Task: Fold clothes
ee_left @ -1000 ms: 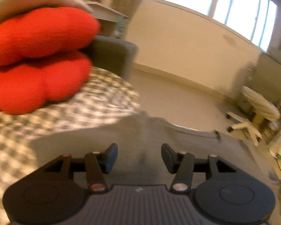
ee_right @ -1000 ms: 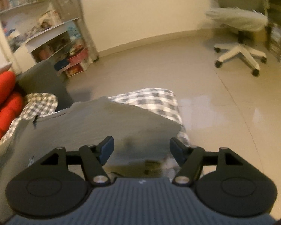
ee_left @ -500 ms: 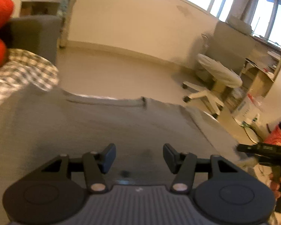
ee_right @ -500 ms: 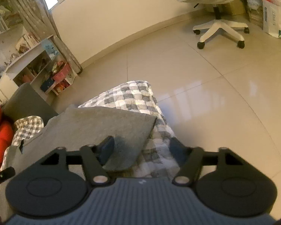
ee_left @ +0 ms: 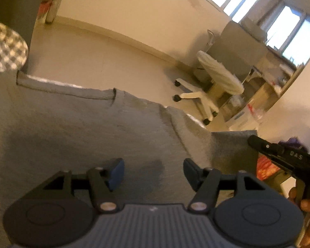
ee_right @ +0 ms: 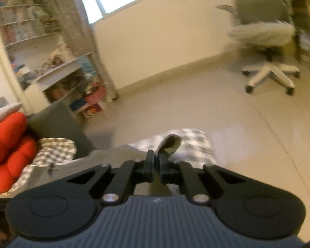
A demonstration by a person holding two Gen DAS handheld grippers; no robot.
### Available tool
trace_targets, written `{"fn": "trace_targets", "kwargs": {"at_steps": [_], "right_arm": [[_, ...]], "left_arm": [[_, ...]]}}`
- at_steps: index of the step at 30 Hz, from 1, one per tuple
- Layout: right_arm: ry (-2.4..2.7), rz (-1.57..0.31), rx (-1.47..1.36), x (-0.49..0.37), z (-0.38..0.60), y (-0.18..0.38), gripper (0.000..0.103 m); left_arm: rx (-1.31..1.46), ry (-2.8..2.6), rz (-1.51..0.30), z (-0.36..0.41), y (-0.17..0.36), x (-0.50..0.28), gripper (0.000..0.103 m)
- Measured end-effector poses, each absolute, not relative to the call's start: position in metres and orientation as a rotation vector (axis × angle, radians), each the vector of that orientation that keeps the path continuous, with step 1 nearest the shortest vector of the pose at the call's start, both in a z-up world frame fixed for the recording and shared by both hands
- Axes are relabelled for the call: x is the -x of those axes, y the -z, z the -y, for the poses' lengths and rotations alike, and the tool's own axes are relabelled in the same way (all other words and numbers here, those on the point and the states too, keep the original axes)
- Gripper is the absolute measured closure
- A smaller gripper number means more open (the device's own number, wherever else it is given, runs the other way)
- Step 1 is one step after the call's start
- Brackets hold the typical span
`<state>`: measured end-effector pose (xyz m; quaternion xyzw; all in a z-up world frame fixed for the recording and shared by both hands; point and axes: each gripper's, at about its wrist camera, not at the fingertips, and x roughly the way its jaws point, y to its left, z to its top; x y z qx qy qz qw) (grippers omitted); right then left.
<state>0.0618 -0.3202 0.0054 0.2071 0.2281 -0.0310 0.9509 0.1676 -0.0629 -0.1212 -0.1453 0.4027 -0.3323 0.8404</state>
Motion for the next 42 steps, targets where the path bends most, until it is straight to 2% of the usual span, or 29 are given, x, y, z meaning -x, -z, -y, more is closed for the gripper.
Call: {"fn": "trace_targets", "kwargs": {"at_steps": [7,19,24,25,26,28,37,38,42], "right_arm": [[-0.125,-0.507,-0.329,-0.099,0.268,-0.036,0.098],[-0.278,-0.669,-0.383,-0.166,0.224,-0.022,0.098],[-0.271,-0.656,-0.393,-0.146,0.242,-0.035,0.081],[-0.267,-0.658,-0.386,-0.14,0.245,-0.035,0.066],[-0.26,-0.658,-0.373,-0.133,0.248,-0.035,0.059],[-0.252,-0.667,-0.328,-0.116,0.25,-0.032,0.059],[-0.228,-0.765,-0.062,-0.019,0.239,0.009,0.06],[-0.22,-0.777,-0.03,-0.01,0.236,0.014,0.061],[-0.205,-0.809,0.078,0.018,0.227,0.029,0.073]], "left_arm": [[0.389,0.708,-0.854,0.047,0.128,-0.163,0.036],[0.483,0.715,-0.866,0.03,0.133,-0.166,0.032],[0.455,0.698,-0.858,0.032,0.129,-0.168,0.029],[0.45,0.689,-0.857,0.034,0.128,-0.169,0.029],[0.446,0.68,-0.856,0.036,0.128,-0.17,0.03],[0.435,0.662,-0.844,0.043,0.127,-0.17,0.032],[0.365,0.615,-0.823,0.071,0.127,-0.168,0.087],[0.359,0.615,-0.821,0.073,0.127,-0.167,0.098],[0.334,0.61,-0.782,0.079,0.12,-0.164,0.099]]}}
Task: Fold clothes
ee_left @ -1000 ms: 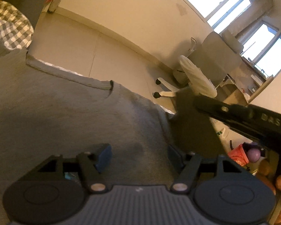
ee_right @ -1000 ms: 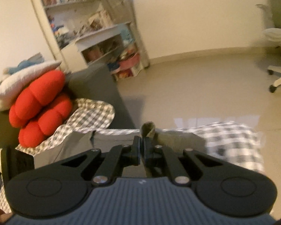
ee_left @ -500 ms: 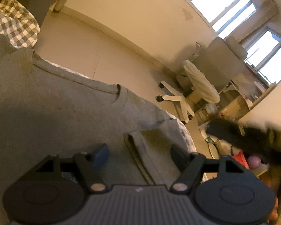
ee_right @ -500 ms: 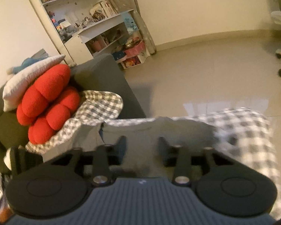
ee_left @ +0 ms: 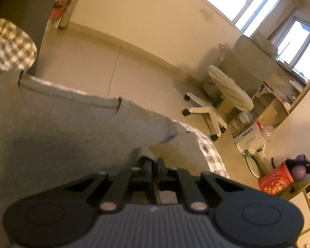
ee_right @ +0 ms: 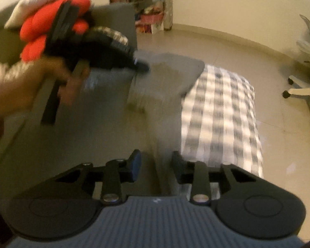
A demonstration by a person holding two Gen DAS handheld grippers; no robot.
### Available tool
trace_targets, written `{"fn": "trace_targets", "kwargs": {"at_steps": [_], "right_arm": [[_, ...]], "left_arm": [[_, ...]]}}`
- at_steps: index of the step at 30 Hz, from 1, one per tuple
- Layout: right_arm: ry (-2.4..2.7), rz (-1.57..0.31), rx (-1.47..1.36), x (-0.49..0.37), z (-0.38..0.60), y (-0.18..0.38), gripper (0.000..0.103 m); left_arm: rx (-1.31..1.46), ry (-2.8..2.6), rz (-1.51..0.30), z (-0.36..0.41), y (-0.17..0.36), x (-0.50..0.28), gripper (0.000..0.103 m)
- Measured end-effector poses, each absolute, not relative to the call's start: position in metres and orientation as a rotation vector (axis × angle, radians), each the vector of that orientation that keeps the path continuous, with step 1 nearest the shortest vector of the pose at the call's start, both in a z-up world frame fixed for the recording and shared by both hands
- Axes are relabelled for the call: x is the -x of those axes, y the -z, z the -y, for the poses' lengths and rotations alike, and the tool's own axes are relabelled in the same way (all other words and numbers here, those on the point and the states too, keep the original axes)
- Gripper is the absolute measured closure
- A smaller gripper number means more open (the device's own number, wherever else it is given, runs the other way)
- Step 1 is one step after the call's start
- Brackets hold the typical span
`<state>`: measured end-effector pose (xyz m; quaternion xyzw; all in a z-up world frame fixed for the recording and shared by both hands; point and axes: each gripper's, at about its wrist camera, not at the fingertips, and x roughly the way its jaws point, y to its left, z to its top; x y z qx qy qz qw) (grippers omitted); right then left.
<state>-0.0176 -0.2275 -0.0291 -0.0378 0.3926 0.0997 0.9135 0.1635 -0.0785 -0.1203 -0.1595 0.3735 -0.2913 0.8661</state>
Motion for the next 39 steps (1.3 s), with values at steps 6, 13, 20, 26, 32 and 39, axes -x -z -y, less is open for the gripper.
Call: {"fn": "trace_targets", "kwargs": {"at_steps": [6,13,20,26,32,39], "right_arm": [[-0.169,-0.807,0.168,0.026,0.224,0.037,0.099],[-0.212,-0.796,0.158,0.019,0.212,0.006,0.1],[-0.316,-0.819,0.086,-0.009,0.181,0.002,0.1],[-0.37,-0.854,0.081,-0.033,0.151,0.022,0.1],[-0.371,-0.873,0.038,-0.039,0.138,0.028,0.1],[-0.347,-0.878,0.021,-0.031,0.142,0.02,0.09]], "left_arm": [[0.344,0.602,-0.727,0.081,0.103,-0.164,0.099],[0.314,0.587,-0.664,0.076,0.081,-0.169,0.099],[0.312,0.508,-0.646,0.053,0.081,-0.178,0.099],[0.306,0.422,-0.669,0.037,0.098,-0.189,0.099],[0.255,0.337,-0.673,0.032,0.112,-0.188,0.099],[0.268,0.279,-0.729,0.027,0.104,-0.171,0.067]]}}
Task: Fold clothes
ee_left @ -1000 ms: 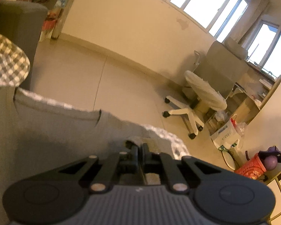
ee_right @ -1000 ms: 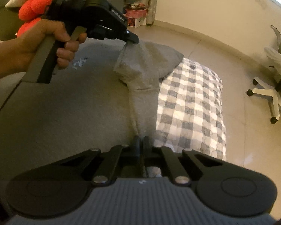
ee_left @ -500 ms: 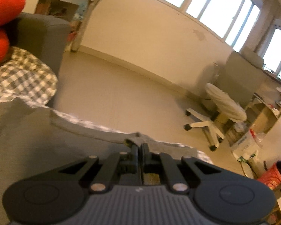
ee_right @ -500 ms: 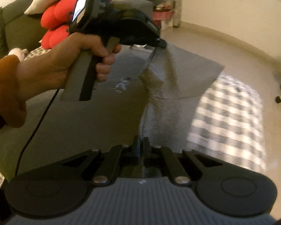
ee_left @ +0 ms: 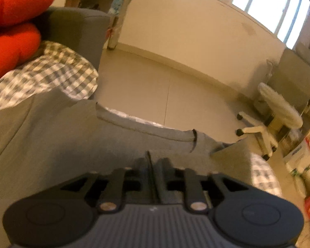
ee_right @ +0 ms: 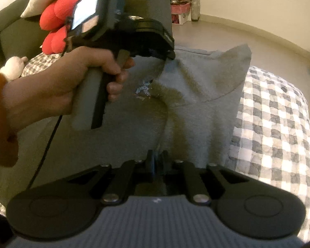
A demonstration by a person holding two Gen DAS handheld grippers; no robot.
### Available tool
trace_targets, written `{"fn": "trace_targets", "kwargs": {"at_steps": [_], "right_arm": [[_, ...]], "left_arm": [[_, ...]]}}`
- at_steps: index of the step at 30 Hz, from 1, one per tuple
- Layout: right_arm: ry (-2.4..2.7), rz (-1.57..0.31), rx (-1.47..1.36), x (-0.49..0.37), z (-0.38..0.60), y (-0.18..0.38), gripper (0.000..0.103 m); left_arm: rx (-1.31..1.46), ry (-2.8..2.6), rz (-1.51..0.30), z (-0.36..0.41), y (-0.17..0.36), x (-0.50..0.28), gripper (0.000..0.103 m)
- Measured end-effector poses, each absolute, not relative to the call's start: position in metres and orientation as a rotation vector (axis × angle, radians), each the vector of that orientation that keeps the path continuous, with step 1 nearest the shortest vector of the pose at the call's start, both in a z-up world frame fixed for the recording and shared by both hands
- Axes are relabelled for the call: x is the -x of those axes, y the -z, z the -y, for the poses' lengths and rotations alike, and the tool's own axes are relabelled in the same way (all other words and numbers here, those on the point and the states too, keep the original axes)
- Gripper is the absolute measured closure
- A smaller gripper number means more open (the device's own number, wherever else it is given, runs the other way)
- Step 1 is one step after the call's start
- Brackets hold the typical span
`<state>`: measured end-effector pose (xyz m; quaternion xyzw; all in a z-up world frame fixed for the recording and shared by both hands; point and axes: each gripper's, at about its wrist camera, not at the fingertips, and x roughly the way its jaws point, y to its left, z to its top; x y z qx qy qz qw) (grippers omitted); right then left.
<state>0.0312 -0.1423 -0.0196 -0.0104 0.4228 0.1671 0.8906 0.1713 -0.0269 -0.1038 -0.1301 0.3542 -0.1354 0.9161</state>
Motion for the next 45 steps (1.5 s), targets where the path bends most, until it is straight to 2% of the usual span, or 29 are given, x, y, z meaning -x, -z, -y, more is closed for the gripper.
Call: {"fn": "trace_targets", "kwargs": {"at_steps": [1,3,4,5,11,17,28,36,37,40,45], "right_arm": [[-0.341,-0.88,0.015,-0.029,0.144,0.017,0.089],[-0.331,-0.873,-0.008,-0.018,0.148,0.009,0.08],[-0.325,-0.868,-0.016,-0.012,0.151,0.005,0.067],[-0.312,-0.858,-0.014,-0.005,0.152,0.001,0.064],[-0.24,-0.864,0.012,0.033,0.156,-0.01,0.064],[-0.206,-0.89,0.008,0.077,0.159,-0.013,0.064],[-0.064,-0.88,0.058,0.142,0.172,0.004,0.064],[-0.063,-1.001,-0.213,0.148,0.22,0.025,0.064],[-0.072,-1.018,-0.216,0.148,0.22,0.026,0.065],[-0.101,-1.069,-0.223,0.149,0.217,0.029,0.096],[-0.215,-1.067,-0.167,0.161,0.193,0.004,0.097]], "left_arm": [[0.284,0.287,-0.731,0.023,0.099,-0.164,0.064],[0.306,0.306,-0.74,0.018,0.09,-0.148,0.063],[0.308,0.317,-0.756,0.016,0.086,-0.14,0.063],[0.309,0.327,-0.772,0.015,0.082,-0.133,0.063],[0.349,0.406,-0.902,0.009,0.068,-0.083,0.063],[0.399,0.487,-0.952,0.005,0.062,-0.03,0.063],[0.388,0.611,-1.087,0.044,0.098,0.035,0.065],[0.438,0.649,-1.149,0.066,0.112,0.033,0.065],[0.441,0.647,-1.157,0.067,0.114,0.033,0.065],[0.439,0.637,-1.162,0.069,0.116,0.034,0.065],[0.457,0.629,-1.135,0.056,0.111,0.027,0.064]]}}
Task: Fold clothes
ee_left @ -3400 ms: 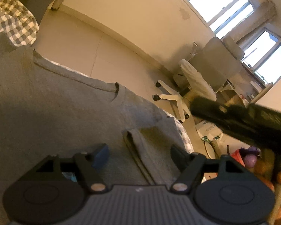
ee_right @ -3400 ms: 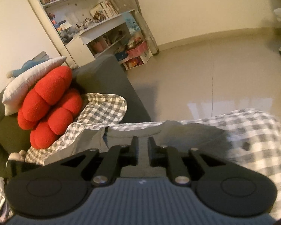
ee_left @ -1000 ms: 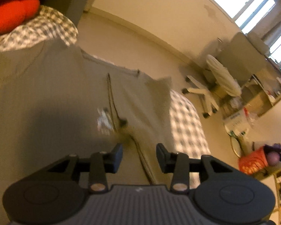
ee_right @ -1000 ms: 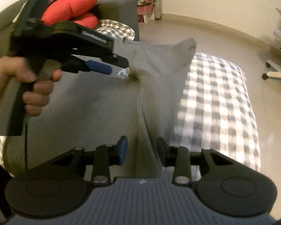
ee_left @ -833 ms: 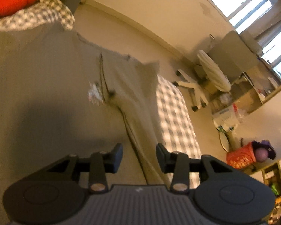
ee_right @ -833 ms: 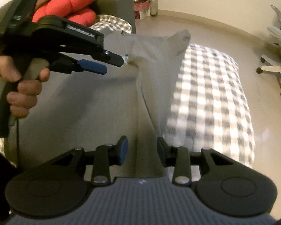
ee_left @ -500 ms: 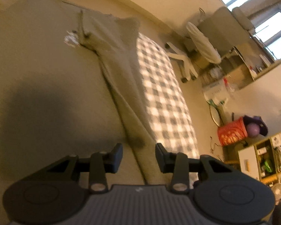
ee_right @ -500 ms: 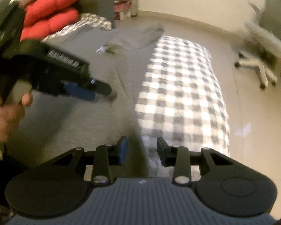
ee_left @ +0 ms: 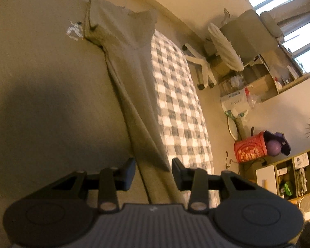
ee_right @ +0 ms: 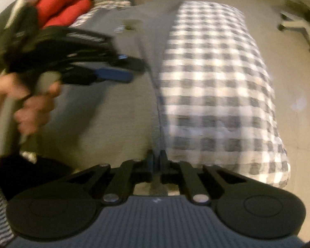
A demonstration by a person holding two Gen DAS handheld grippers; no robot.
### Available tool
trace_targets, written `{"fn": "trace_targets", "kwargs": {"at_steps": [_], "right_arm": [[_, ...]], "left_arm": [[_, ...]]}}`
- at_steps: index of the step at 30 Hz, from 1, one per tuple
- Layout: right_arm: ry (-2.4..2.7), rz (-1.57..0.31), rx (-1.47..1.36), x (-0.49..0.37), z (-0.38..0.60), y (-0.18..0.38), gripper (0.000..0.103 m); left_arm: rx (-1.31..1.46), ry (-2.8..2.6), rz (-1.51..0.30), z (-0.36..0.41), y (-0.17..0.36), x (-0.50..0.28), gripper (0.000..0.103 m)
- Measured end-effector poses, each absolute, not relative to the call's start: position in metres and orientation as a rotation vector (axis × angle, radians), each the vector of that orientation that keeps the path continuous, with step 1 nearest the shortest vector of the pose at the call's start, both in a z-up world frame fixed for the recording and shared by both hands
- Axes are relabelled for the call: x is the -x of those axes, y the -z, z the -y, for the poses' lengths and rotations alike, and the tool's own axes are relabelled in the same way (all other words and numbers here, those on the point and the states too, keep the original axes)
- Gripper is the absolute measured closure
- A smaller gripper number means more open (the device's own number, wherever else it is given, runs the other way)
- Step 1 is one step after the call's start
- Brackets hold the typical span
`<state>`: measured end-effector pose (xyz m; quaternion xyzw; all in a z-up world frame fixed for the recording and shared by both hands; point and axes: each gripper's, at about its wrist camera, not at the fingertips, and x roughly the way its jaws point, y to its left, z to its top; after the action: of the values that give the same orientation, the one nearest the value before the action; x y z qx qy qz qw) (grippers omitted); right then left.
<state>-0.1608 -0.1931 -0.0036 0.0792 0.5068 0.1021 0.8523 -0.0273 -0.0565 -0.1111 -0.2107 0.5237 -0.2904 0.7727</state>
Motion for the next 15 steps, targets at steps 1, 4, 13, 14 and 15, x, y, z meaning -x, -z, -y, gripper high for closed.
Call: {"fn": "trace_targets", "kwargs": {"at_steps": [1,4,13,14,15], "right_arm": [[-0.235,-1.067,-0.144,0.162,0.186,-0.002,0.097],[-0.295,-1.069,-0.095,0.164,0.166,-0.017,0.099],[-0.438,-1.092,-0.09,0.152,0.114,-0.023,0.099],[-0.445,-1.099,-0.09,0.15,0.11,-0.02,0.099],[-0.451,-1.105,-0.089,0.149,0.105,-0.018,0.099]], "left_arm": [[0.46,0.625,-1.131,0.054,0.111,0.025,0.064],[0.477,0.617,-1.122,0.044,0.112,0.019,0.064],[0.524,0.604,-1.061,0.031,0.112,0.013,0.07],[0.511,0.6,-1.053,0.032,0.112,0.013,0.077],[0.487,0.592,-1.052,0.034,0.111,0.013,0.078]]}}
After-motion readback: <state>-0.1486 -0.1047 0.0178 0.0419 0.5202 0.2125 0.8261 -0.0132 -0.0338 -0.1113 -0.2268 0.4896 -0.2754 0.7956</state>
